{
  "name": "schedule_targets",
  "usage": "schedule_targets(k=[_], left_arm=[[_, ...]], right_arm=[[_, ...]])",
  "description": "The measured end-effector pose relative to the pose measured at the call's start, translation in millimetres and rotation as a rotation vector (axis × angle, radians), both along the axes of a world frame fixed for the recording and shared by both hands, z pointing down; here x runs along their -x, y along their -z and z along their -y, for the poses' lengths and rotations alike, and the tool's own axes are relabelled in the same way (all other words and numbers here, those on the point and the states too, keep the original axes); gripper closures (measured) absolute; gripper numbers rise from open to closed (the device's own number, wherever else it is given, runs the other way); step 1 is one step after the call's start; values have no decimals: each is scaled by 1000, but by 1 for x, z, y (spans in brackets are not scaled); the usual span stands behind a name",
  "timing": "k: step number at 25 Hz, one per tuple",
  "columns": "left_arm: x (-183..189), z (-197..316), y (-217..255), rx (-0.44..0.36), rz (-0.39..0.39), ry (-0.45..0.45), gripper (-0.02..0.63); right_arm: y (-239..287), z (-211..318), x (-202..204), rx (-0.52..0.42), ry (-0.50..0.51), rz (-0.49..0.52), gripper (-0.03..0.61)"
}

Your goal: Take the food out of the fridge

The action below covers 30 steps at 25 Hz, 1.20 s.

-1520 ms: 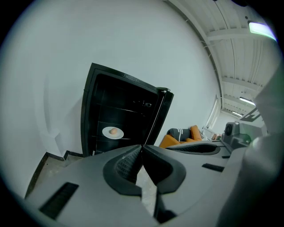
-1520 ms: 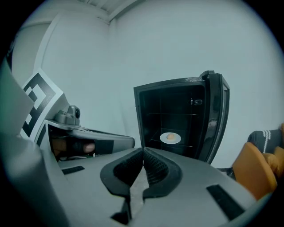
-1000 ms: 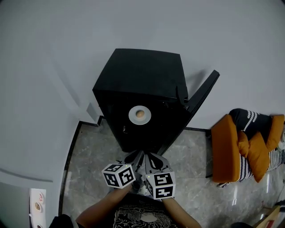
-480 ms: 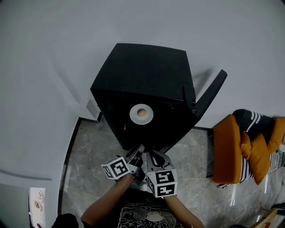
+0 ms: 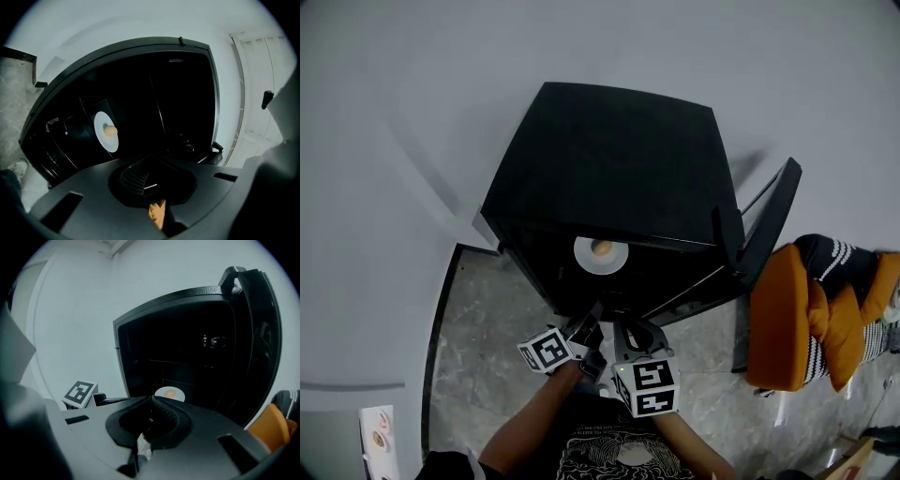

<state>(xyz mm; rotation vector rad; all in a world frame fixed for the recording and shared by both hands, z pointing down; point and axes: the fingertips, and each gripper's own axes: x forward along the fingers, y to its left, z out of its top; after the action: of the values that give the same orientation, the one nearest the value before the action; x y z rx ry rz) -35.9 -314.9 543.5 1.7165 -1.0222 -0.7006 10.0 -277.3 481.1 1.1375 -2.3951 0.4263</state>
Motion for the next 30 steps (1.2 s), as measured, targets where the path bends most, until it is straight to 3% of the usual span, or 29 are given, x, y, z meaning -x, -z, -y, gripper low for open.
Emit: schedule_targets(k=[8, 17, 22, 30], left_arm=[[12, 29, -36, 43, -46, -15, 597], [28, 61, -79, 113, -44, 0, 593], [28, 71, -93, 147, -56, -12, 521], [24, 87, -111, 201, -101, -36, 491]], right_arm=[[-12, 39, 18, 8, -14, -18, 557], [-20, 72, 20, 8, -34, -41, 555], [-24, 82, 22, 9, -39, -50, 557], [-29, 97, 17, 18, -58, -65, 557]])
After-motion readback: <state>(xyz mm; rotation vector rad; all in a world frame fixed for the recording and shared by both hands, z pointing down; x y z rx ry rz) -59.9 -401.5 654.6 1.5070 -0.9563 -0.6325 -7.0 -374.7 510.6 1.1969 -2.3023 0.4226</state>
